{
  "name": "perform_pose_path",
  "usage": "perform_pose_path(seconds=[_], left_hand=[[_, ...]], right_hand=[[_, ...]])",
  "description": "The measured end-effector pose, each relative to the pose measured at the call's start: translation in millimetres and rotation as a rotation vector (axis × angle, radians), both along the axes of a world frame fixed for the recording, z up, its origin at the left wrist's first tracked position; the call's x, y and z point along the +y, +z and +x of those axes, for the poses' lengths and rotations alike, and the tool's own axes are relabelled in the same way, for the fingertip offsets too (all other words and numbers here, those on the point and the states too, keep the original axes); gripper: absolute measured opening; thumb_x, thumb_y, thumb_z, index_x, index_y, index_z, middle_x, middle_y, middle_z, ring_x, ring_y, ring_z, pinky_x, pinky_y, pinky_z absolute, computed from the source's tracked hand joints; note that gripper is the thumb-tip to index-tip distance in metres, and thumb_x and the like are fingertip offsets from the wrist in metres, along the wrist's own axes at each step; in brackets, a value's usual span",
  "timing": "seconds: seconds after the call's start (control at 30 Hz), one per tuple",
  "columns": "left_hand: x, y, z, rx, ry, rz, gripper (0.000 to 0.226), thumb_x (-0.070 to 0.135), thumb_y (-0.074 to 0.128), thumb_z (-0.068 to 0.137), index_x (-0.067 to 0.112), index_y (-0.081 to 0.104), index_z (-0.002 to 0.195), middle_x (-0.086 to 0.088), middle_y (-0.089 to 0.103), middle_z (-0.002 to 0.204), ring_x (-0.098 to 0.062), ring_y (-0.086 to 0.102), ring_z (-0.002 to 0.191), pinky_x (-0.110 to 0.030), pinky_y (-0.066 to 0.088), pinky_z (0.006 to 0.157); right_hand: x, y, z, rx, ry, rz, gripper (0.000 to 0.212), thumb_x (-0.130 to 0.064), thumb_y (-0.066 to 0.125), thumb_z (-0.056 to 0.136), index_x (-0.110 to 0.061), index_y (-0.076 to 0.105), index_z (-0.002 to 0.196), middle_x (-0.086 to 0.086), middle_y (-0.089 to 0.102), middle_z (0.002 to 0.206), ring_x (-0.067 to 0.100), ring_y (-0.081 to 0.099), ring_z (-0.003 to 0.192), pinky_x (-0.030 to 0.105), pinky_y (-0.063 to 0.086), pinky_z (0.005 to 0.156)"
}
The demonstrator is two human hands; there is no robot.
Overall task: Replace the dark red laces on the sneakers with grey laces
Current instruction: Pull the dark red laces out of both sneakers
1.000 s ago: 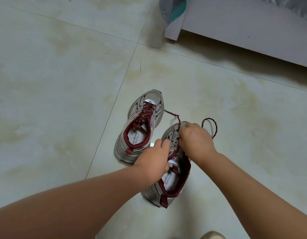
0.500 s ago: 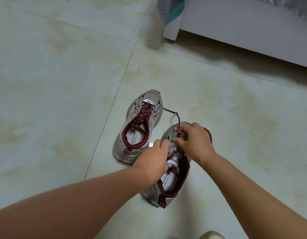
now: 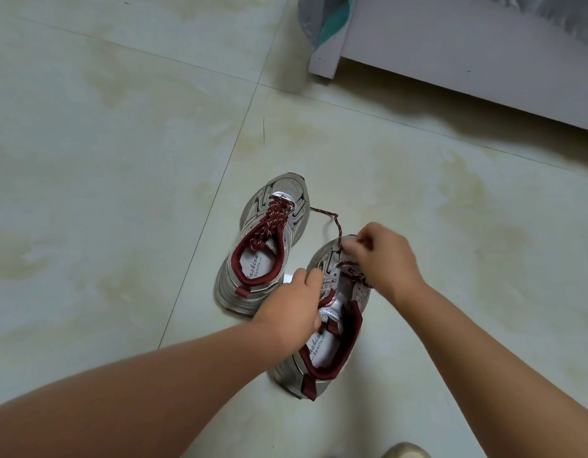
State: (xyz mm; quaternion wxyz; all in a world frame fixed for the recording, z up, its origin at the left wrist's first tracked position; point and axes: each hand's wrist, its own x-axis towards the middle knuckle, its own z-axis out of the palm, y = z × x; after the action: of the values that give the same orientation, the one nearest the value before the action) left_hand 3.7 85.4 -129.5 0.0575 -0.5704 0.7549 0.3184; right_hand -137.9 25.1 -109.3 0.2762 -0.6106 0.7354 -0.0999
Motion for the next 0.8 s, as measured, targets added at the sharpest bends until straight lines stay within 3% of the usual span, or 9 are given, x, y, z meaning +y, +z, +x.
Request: perform_pose_path(seconds=[0.1, 0.27, 0.37, 0.43, 0.57, 0.63, 0.7, 0.8], left_hand=[[0, 0, 0, -0.006, -0.001, -0.006, 0.033, 0.015, 0.049, 0.089, 0.011, 0.034, 0.119, -0.01, 0.042, 0.116, -0.031, 0.055, 0.096, -0.031, 0.034, 0.068], [0, -1, 0, -0.005, -0.007, -0.009, 0.034, 0.014, 0.049, 0.089, 0.011, 0.034, 0.119, -0.009, 0.042, 0.115, -0.031, 0.055, 0.094, -0.032, 0.036, 0.068], [0, -2, 0, -0.003, -0.01, -0.011, 0.034, 0.013, 0.049, 0.089, 0.011, 0.034, 0.119, -0.009, 0.042, 0.114, -0.03, 0.055, 0.092, -0.033, 0.037, 0.068], [0, -2, 1, -0.001, -0.009, -0.012, 0.033, 0.013, 0.049, 0.089, 0.011, 0.034, 0.118, -0.009, 0.042, 0.114, -0.03, 0.055, 0.092, -0.033, 0.038, 0.067], [0, -3, 1, 0.007, -0.004, -0.01, 0.033, 0.013, 0.05, 0.089, 0.011, 0.034, 0.117, -0.009, 0.042, 0.113, -0.03, 0.055, 0.092, -0.033, 0.038, 0.067], [0, -3, 1, 0.003, -0.006, -0.011, 0.034, 0.014, 0.05, 0.089, 0.011, 0.034, 0.118, -0.009, 0.042, 0.114, -0.03, 0.055, 0.093, -0.033, 0.038, 0.068], [0, -3, 1, -0.001, -0.007, -0.015, 0.033, 0.014, 0.05, 0.089, 0.011, 0.034, 0.117, -0.009, 0.042, 0.114, -0.03, 0.055, 0.092, -0.033, 0.037, 0.068], [1, -4, 1, -0.001, -0.011, -0.023, 0.033, 0.014, 0.049, 0.089, 0.011, 0.034, 0.117, -0.01, 0.042, 0.113, -0.03, 0.055, 0.091, -0.032, 0.037, 0.067]], right_hand=[[8, -13, 10, 0.195, 0.222, 0.074, 0.019, -0.03, 0.064, 0.083, -0.014, 0.056, 0.09, 0.004, 0.061, 0.092, 0.027, 0.055, 0.09, 0.028, 0.034, 0.067], [5, -13, 11, 0.307, 0.26, 0.075, 0.011, -0.015, 0.053, 0.089, -0.007, 0.057, 0.095, 0.009, 0.061, 0.093, 0.03, 0.057, 0.091, 0.03, 0.039, 0.066], [7, -9, 13, 0.406, 0.314, 0.077, 0.023, -0.003, 0.045, 0.088, -0.008, 0.053, 0.109, 0.011, 0.061, 0.103, 0.032, 0.058, 0.095, 0.035, 0.044, 0.074], [4, -2, 11, 0.408, 0.282, 0.063, 0.021, -0.004, 0.044, 0.09, -0.005, 0.05, 0.11, 0.015, 0.061, 0.105, 0.034, 0.056, 0.096, 0.035, 0.04, 0.073], [-4, 10, 6, 0.198, 0.165, 0.14, 0.021, -0.026, 0.056, 0.09, -0.008, 0.056, 0.103, 0.01, 0.06, 0.1, 0.031, 0.054, 0.096, 0.03, 0.038, 0.072], [-1, 7, 11, 0.263, 0.26, 0.221, 0.019, -0.03, 0.062, 0.086, -0.012, 0.055, 0.086, 0.004, 0.056, 0.086, 0.028, 0.054, 0.091, 0.027, 0.035, 0.066], [3, 0, 15, 0.339, 0.324, 0.25, 0.029, -0.028, 0.059, 0.088, -0.014, 0.043, 0.069, -0.001, 0.046, 0.071, 0.027, 0.049, 0.081, 0.027, 0.03, 0.058], [1, -8, 8, 0.304, 0.285, 0.149, 0.018, -0.025, 0.051, 0.093, -0.011, 0.053, 0.081, 0.004, 0.049, 0.082, 0.028, 0.049, 0.086, 0.03, 0.036, 0.067]])
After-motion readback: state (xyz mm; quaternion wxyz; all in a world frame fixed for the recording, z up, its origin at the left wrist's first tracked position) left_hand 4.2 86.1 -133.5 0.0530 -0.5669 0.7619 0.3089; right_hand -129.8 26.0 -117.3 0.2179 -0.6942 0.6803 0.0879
